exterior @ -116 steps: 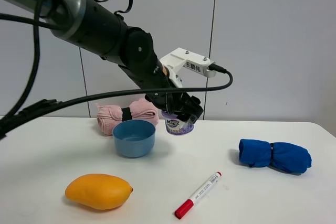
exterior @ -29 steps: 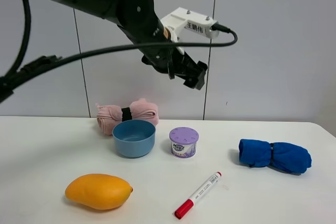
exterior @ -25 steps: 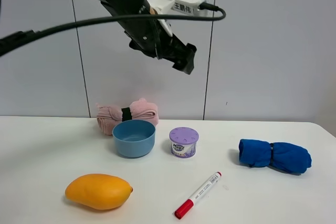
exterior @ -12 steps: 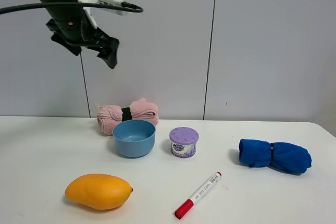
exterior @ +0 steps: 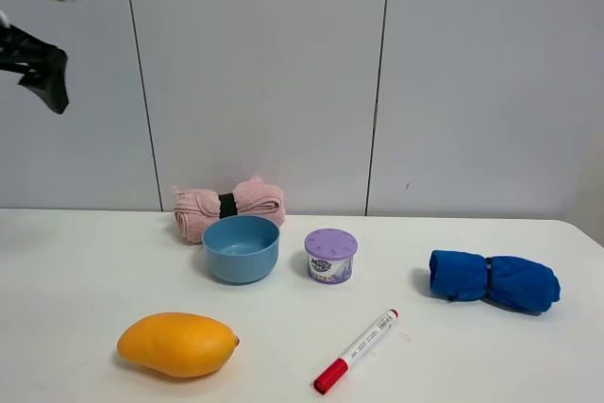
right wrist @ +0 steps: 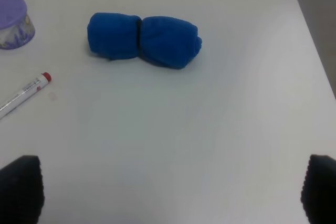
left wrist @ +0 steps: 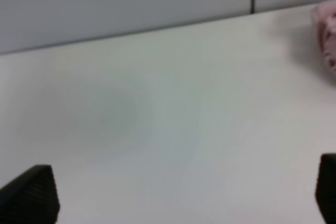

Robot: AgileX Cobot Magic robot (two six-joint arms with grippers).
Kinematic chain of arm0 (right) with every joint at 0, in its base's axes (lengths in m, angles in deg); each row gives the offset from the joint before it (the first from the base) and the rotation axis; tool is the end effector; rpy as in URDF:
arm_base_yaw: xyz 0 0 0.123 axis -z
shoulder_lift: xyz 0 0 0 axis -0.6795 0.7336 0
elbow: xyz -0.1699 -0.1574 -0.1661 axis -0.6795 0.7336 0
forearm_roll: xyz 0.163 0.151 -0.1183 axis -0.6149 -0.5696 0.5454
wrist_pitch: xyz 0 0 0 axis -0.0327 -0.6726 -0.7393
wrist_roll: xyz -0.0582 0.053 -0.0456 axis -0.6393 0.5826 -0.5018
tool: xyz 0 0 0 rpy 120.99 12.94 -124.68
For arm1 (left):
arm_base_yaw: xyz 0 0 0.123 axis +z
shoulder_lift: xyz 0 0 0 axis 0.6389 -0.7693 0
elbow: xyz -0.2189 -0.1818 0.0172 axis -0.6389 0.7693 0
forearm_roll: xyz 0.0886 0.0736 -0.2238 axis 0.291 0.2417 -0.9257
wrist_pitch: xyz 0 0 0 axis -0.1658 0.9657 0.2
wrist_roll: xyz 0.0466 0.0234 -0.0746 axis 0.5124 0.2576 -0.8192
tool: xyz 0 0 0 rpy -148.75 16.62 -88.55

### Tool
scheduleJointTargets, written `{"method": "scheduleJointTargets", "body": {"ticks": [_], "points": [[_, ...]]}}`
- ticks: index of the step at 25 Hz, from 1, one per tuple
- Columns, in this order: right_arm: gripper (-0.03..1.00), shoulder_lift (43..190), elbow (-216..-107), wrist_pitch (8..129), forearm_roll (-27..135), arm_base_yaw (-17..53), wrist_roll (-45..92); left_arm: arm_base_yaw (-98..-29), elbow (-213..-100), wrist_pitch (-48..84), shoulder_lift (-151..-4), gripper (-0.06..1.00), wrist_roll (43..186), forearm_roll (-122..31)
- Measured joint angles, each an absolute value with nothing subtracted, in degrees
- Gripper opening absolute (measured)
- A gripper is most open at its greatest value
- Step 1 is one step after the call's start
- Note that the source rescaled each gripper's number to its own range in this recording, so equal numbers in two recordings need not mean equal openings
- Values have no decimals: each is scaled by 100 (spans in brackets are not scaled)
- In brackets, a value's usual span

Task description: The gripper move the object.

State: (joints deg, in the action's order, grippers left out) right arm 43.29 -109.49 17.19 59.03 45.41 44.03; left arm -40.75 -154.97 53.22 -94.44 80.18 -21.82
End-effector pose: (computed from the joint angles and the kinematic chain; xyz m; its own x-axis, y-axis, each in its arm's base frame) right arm -0.0037 0.0041 0.2746 -0.4593 0.0061 -0.8883 0.0001 1.0000 0.0068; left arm 0.3537 0.0036 0.3306 -0.7193 0.1439 -0.6796 0.0361 0.9847 0.1702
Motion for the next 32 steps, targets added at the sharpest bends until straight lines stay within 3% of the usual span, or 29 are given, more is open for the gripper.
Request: {"method": "scheduleJointTargets", "body": {"ticks": [13,32], "points": [[100,4329,-10949,1719,5903,4541,4403,-2821,-13026,5586,-6230,100,8049,-2749],[100,4329,-10949,1719,5903,4541,4403,-2786,-11352,7360,-1738,100,8049,-3156]]}}
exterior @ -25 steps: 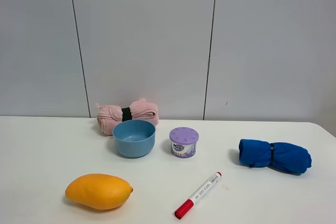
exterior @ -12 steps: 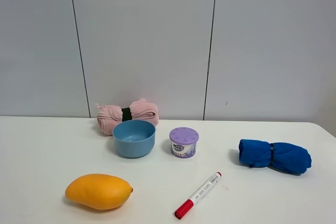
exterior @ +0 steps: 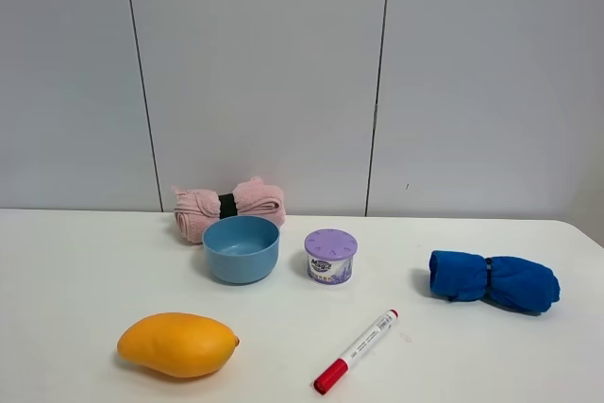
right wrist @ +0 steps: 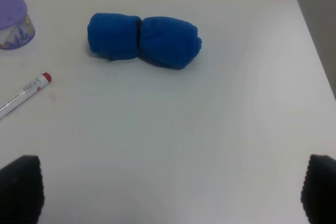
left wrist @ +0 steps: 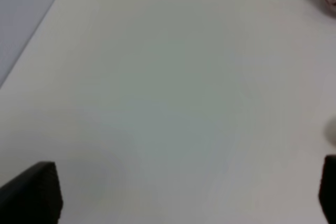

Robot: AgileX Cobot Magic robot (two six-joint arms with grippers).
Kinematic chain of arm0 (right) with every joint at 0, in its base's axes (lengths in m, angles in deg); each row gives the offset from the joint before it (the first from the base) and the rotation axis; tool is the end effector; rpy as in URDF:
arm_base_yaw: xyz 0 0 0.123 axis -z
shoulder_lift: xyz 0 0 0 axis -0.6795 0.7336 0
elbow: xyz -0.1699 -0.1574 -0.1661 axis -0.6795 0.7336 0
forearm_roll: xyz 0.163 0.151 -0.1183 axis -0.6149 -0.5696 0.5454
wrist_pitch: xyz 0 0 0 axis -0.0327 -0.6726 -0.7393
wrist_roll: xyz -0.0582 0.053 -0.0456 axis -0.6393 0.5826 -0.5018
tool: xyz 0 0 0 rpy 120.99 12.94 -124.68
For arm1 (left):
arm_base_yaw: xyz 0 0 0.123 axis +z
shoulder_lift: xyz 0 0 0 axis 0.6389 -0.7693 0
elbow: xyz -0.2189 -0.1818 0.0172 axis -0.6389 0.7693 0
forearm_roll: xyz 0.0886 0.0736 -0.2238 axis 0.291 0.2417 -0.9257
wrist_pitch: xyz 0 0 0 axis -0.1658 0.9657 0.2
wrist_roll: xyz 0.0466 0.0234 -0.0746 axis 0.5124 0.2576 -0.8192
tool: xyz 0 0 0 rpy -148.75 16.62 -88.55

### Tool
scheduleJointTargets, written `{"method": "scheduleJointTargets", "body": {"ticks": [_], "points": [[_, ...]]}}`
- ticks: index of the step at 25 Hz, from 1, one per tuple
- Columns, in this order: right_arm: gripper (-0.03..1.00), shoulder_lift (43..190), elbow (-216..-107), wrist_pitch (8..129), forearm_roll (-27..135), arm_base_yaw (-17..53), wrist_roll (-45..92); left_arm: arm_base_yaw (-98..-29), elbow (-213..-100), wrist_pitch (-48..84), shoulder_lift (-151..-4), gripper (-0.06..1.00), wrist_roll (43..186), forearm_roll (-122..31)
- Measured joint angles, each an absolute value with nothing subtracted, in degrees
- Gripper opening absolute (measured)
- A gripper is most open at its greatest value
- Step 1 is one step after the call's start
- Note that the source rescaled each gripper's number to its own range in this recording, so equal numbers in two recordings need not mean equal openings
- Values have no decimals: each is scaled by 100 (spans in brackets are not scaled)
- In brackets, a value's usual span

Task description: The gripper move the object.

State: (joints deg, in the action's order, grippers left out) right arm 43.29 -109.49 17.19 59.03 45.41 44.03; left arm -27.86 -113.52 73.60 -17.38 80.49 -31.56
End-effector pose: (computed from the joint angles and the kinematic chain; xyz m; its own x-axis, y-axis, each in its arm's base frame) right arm -0.0037 0.0041 0.2746 -0.4593 0.0061 -0.8883 0.0001 1.0000 0.0068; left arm 0.0211 0.0049 0.3158 -0.5061 -0.1029 -0.8563 -0.2082 0.9781 0.0055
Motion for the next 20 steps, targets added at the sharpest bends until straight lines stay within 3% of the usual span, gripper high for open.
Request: {"method": "scheduleJointTargets", "body": {"ticks": [9,20], "points": [[100,4329,-10949,1719,5903,4541,4403,-2786,-10728,7590,-757,100,8282,-3192],[100,4329,-10949,1719,5903,4541,4403,-2786,-10729,7548,-612,100,8305,-3192]]}}
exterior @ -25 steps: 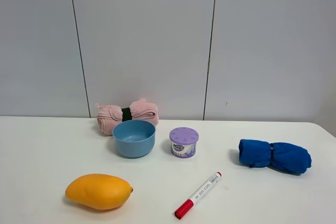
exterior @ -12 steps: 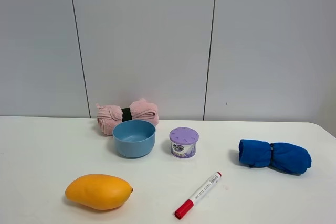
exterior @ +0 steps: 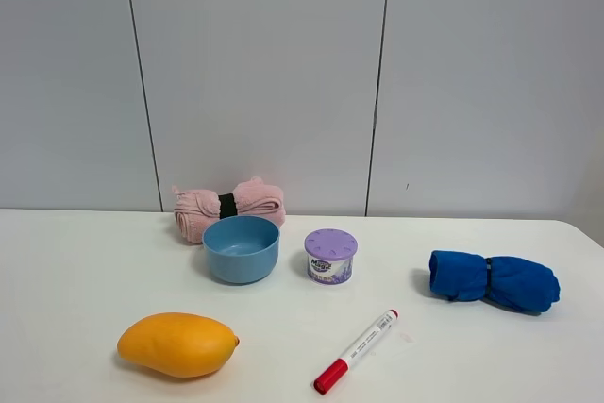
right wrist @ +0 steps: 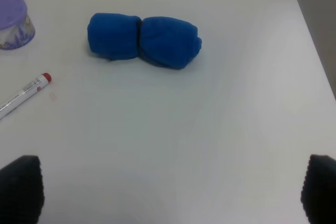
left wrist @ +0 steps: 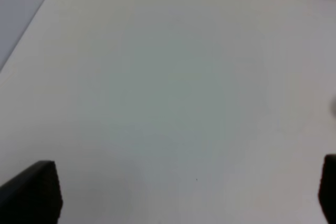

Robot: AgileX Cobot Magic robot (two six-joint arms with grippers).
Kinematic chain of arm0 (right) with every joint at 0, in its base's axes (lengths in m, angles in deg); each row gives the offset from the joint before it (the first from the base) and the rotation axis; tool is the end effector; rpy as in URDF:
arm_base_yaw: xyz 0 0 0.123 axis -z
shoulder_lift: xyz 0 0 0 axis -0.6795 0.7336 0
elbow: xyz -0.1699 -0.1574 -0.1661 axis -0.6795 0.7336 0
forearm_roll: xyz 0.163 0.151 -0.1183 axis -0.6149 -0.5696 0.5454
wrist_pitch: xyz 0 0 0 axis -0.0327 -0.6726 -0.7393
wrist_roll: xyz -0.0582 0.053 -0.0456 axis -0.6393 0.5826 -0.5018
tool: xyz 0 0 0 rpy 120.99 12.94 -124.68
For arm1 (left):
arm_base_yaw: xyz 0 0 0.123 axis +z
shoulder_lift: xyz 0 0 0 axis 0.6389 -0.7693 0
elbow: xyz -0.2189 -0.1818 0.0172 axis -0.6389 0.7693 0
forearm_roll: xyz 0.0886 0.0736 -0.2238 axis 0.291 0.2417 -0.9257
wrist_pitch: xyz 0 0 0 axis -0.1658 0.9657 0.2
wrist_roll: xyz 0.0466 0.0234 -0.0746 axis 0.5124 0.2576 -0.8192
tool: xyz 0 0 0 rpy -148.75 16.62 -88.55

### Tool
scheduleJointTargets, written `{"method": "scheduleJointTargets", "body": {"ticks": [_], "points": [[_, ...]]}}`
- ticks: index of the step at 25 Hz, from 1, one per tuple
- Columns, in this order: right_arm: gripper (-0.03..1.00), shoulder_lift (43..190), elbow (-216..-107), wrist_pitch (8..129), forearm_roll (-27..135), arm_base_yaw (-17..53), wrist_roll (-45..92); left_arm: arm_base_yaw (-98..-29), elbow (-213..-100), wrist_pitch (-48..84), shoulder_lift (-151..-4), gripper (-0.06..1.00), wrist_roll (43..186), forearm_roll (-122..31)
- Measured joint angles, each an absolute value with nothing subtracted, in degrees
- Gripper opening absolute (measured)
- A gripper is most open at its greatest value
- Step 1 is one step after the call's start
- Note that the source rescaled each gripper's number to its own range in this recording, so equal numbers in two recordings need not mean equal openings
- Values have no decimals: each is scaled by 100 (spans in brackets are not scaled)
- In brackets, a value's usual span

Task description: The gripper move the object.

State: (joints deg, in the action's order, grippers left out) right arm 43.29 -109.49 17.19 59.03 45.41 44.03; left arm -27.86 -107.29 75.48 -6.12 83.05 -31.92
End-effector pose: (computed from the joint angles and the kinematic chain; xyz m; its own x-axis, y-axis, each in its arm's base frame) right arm -0.0037 0.0041 0.2746 -0.4593 0.0061 -0.8883 0.0001 1.0000 0.0068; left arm -0.0034 -0.0008 0.2841 -0.4673 -0.0524 -0.8825 -0.1846 0.9820 0.0394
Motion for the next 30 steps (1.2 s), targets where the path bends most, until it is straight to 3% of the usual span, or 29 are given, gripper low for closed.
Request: {"method": "scheduleJointTargets", "body": {"ticks": [30], "points": [[100,4329,-10949,1719,5903,4541,4403,-3059,-10624,7504,-418,100,8278,-3192]]}}
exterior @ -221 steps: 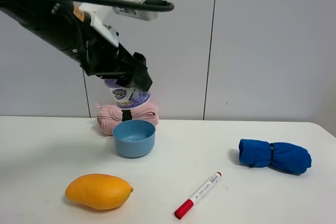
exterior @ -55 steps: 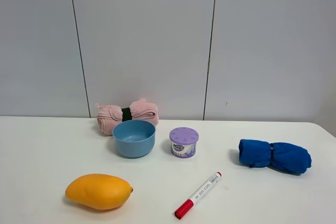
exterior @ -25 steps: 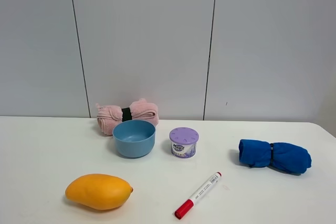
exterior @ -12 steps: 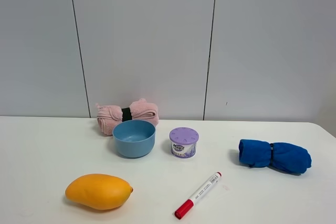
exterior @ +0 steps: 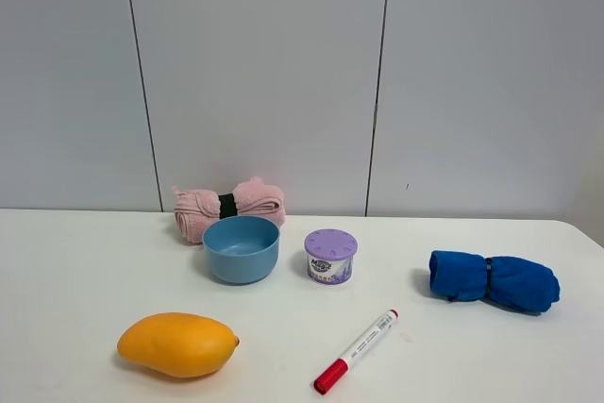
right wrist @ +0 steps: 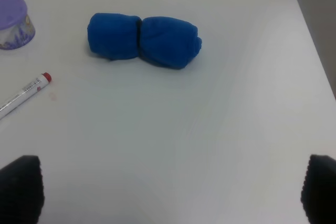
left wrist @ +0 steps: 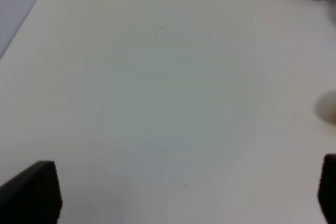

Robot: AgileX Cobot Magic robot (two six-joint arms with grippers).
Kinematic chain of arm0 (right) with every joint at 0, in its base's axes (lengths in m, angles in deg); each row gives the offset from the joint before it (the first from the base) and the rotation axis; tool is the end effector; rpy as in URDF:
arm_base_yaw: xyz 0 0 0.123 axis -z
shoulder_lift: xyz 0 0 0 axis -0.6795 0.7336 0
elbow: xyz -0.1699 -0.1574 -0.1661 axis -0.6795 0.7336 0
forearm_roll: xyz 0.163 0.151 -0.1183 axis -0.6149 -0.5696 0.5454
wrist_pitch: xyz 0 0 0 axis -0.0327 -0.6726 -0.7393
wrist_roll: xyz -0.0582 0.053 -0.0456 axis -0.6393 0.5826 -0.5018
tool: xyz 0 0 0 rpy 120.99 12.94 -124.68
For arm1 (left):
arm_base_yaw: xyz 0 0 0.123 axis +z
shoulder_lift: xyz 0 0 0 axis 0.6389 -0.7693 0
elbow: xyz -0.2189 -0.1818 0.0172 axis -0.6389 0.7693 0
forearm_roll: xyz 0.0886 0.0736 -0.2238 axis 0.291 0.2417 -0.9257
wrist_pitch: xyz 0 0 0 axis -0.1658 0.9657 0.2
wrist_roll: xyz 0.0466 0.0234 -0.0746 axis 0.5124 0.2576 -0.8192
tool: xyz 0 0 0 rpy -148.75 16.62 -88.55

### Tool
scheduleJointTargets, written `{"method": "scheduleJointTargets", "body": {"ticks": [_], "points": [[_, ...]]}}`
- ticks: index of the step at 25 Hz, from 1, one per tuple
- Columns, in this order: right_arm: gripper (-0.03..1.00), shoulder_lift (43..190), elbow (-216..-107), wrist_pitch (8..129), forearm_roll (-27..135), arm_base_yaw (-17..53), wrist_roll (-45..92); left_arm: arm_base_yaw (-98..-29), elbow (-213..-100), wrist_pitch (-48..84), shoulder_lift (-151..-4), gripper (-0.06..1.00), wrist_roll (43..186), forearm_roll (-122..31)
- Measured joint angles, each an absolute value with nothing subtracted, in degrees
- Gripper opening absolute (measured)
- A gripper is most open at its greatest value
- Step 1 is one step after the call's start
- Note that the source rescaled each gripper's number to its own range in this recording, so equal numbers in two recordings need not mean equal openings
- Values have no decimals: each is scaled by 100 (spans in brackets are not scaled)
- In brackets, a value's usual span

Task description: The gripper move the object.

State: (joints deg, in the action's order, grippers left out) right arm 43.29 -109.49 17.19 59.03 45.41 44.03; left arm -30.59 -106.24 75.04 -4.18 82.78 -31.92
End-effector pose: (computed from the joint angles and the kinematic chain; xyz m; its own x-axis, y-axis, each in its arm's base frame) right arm -0.0037 0.0041 0.2746 -0.4593 0.0061 -0.8883 0.0001 1.0000 0.0068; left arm -0.0063 -0.0011 0.2795 -0.4483 -0.0315 -0.8933 -0.1406 0.9894 0.0357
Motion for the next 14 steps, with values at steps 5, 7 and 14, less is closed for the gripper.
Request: {"method": "scheduleJointTargets", "body": {"ticks": [5,7,14], "points": [[100,4329,-10949,1719,5903,4541,4403,-3059,-10624,7504,-418,100,8266,-3192],[100,4329,-10949,1719,5903,4541,4403,-3059,-10624,7504,-418,100,8261,-3192],[100,4329,-10949,1719,5903,4541,4403,-3059,-10624,7504,-418,100,8261,-3192]]}}
